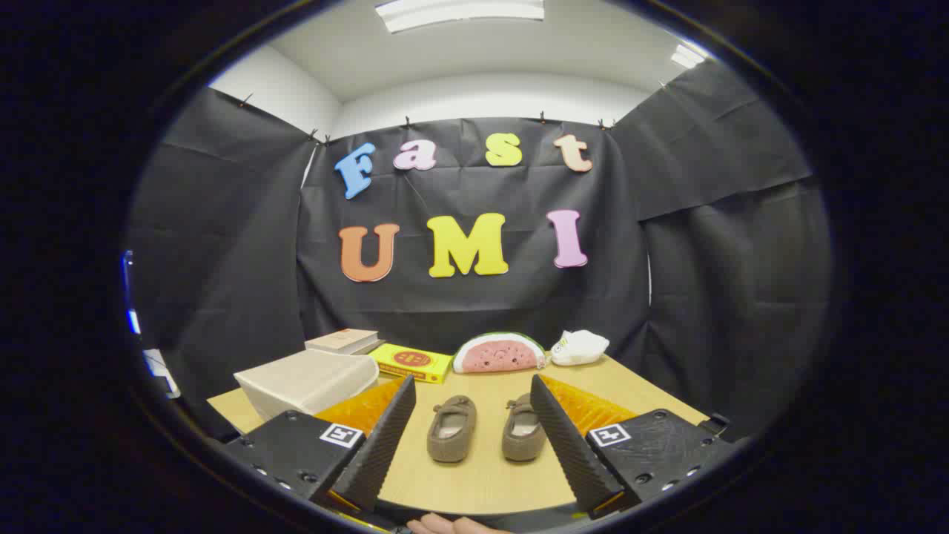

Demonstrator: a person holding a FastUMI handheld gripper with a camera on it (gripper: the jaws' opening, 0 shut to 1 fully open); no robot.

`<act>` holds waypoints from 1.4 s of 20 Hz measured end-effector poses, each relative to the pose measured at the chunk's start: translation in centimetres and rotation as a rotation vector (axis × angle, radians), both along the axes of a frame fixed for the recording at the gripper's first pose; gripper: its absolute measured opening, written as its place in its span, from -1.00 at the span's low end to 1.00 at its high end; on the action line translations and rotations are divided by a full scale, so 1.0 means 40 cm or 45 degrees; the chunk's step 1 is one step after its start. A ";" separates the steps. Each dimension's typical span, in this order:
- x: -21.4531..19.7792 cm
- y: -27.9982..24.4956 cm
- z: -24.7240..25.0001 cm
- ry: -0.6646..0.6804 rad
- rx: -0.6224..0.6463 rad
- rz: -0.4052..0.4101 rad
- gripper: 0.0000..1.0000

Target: Open the storage box then place both shoes into the box .Put the left shoe in first, then the right shoe, with the right side of both shoes facing outward in a uniform manner.

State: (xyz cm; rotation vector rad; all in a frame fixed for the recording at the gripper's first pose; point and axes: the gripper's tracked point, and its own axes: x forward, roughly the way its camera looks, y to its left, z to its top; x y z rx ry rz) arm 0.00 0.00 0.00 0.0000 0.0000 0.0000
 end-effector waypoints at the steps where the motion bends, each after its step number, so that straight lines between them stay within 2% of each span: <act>1: -0.001 -0.002 -0.005 0.004 0.002 -0.002 0.89; 10: 0.009 -0.032 -0.013 0.005 0.009 -0.062 0.89; 19: 0.047 -0.024 -0.036 0.010 0.021 -0.044 0.93; 23: 0.125 0.002 -0.057 0.035 0.062 0.023 0.90; 28: 0.286 0.141 -0.097 0.156 0.137 0.247 0.91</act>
